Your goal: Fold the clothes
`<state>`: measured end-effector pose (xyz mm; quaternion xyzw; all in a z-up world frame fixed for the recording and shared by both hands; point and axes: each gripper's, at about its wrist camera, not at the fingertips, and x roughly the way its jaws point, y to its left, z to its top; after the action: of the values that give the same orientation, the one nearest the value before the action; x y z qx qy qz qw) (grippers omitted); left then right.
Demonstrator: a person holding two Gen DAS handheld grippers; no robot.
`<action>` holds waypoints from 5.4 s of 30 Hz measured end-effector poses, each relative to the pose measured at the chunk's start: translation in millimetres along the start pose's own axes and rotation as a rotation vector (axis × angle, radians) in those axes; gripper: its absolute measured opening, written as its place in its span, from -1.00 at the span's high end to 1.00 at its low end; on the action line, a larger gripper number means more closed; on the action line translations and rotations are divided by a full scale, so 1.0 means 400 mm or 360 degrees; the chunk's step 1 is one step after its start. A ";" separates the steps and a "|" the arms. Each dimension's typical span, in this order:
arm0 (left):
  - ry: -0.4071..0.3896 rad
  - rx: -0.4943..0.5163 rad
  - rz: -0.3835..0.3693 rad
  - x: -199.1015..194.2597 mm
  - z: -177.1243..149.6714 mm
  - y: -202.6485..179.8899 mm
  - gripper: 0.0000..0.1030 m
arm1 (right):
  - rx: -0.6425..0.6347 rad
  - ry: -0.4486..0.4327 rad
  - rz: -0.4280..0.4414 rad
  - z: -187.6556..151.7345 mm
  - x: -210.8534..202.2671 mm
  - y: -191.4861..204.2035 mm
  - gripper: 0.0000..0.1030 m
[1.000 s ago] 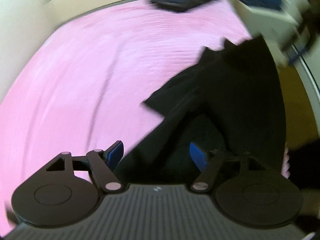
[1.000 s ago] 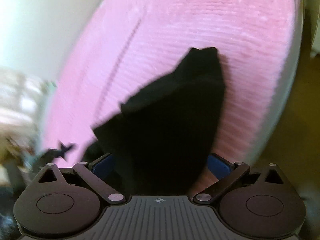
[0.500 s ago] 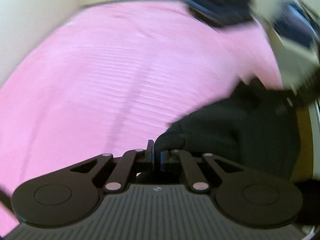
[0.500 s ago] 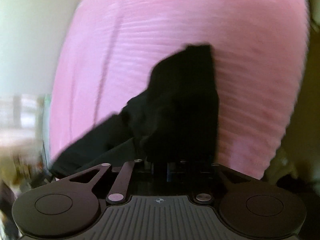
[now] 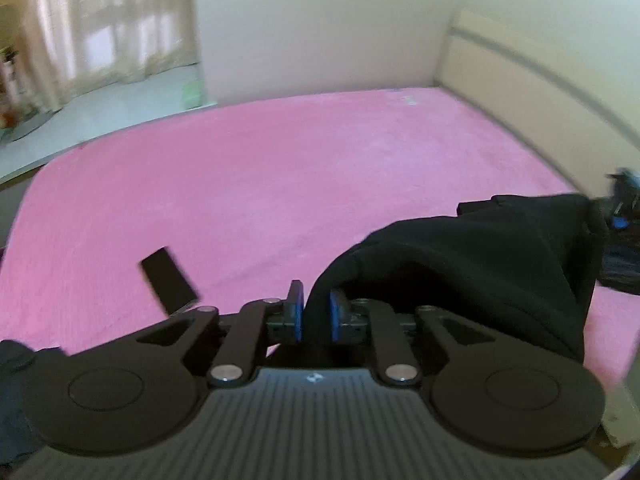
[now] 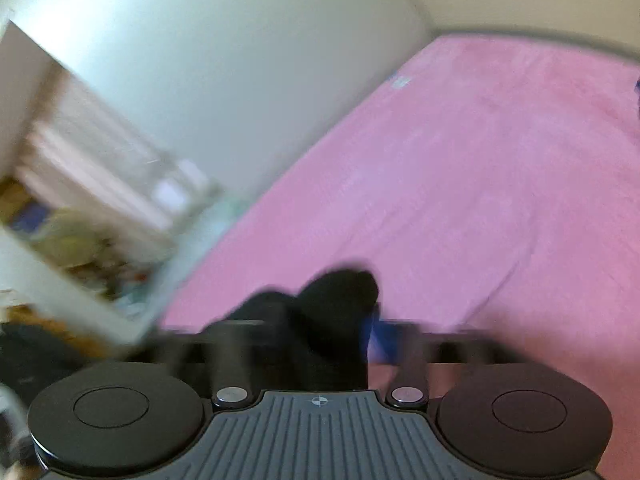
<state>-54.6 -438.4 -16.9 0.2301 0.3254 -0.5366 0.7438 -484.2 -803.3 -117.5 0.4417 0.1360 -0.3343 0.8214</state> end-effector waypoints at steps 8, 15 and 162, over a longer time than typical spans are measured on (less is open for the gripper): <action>0.0311 -0.0073 0.0179 0.162 -0.250 0.091 0.52 | -0.0212 0.0427 -0.0119 -0.424 0.061 -0.003 -0.84; 0.0521 0.0245 0.0158 0.236 -0.513 0.120 0.24 | 0.0284 0.0801 -0.0218 -0.900 0.007 -0.073 -0.84; 0.0280 0.0126 0.0092 0.625 -0.101 0.131 0.92 | -0.1059 0.0363 0.0058 0.010 0.783 0.073 1.00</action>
<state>38.5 -555.8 -227.7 0.3149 0.3613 -0.5049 0.7179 -233.5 -929.5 -259.1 0.1867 0.3203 -0.2054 0.9057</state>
